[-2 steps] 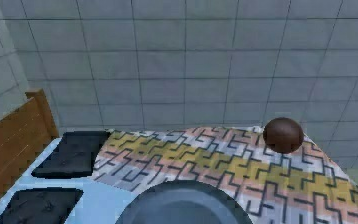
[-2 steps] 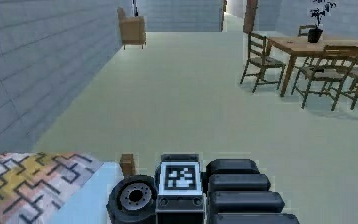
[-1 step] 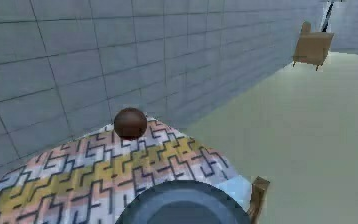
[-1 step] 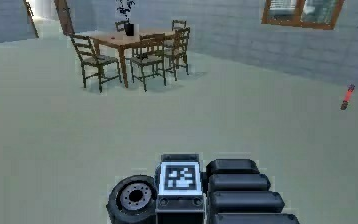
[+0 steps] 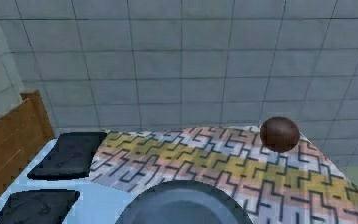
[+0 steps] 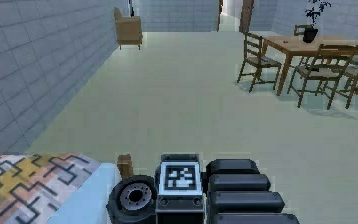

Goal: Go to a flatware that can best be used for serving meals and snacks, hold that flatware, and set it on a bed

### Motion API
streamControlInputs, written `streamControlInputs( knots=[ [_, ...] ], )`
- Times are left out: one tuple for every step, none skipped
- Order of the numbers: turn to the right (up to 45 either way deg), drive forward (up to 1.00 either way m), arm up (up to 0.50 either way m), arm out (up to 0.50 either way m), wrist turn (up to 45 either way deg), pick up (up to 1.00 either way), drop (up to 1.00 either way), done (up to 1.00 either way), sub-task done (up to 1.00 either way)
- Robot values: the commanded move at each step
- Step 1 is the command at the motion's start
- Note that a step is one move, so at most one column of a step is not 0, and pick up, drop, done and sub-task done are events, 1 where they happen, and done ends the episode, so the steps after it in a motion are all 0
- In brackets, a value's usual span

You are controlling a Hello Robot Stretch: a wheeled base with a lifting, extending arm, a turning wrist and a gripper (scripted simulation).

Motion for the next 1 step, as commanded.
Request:
streamControlInputs(
  knots=[
    [-42.0,0.00,0.00,0.00,0.0,0.00,0.00,0.00,0.00]
  ],
)
